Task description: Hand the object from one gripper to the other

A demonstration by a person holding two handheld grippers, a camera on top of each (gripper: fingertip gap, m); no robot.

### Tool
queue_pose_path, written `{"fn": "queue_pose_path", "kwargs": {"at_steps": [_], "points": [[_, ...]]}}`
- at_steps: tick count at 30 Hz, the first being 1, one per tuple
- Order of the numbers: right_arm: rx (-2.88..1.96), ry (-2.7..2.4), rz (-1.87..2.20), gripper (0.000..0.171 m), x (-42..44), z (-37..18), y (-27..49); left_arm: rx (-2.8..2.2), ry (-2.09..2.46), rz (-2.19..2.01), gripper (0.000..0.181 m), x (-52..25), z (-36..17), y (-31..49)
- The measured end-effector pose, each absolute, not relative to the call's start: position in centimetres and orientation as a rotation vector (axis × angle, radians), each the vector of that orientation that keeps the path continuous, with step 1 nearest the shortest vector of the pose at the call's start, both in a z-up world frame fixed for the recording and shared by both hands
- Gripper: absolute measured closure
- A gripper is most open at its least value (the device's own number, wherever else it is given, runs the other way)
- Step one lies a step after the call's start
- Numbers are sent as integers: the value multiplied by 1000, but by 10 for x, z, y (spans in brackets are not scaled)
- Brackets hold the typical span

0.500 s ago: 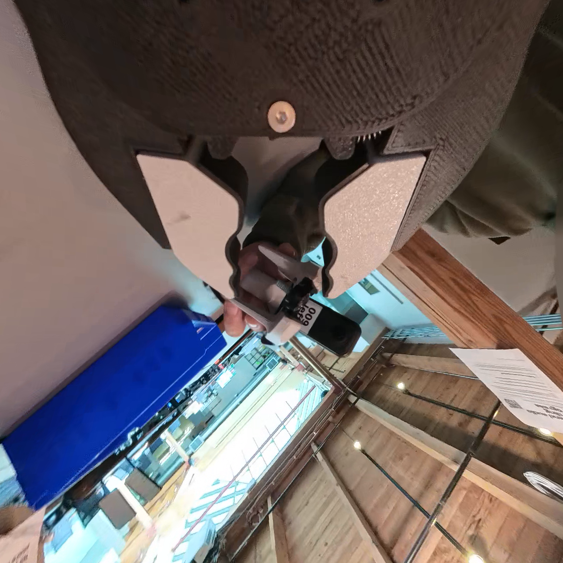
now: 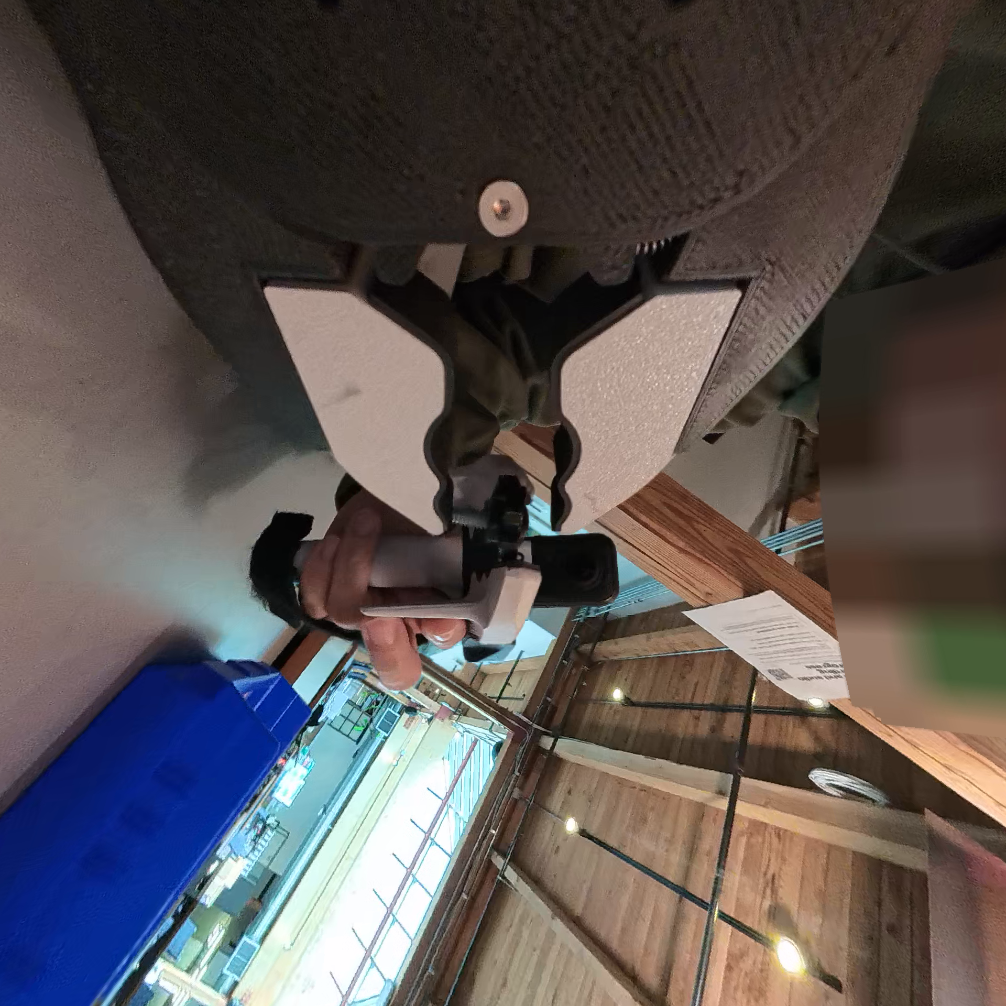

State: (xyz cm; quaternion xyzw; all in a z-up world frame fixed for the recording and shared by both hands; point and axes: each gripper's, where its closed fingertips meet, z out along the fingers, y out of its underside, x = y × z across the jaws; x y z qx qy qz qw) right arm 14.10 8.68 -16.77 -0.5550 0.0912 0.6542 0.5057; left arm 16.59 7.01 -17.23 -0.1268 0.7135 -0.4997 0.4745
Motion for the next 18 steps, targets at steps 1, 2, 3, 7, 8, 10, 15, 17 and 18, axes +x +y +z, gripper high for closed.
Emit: {"fn": "queue_pose_path", "kwargs": {"at_steps": [1,2,3,7,8,10,15,17,18], "points": [[-1336,226,1597,138,141,-168,87,-307,1747,-1218,158,166,-173,70],[-1323,234,1611,138,142,-168,86,-305,1746,-1214,158,166,-173,69],[-1309,246,1625,137,143,-167,86,-302,1743,-1211,158,166,-172,69],[-1305,259,1622,140,147,-167,86,-302,1727,-1210,158,165,-169,71],[-1308,272,1610,139,148,-168,87,-302,1726,-1209,158,165,-169,72],[-1309,291,1593,137,151,-170,89,-302,1723,-1209,158,165,-168,72],[-1308,285,1553,132,153,-169,90,-296,1742,-1175,158,167,-172,71],[-1324,276,1524,136,153,-171,91,-293,1743,-1169,158,167,-172,71],[-1332,273,1509,137,154,-172,92,-295,1743,-1163,158,167,-173,71]]}}
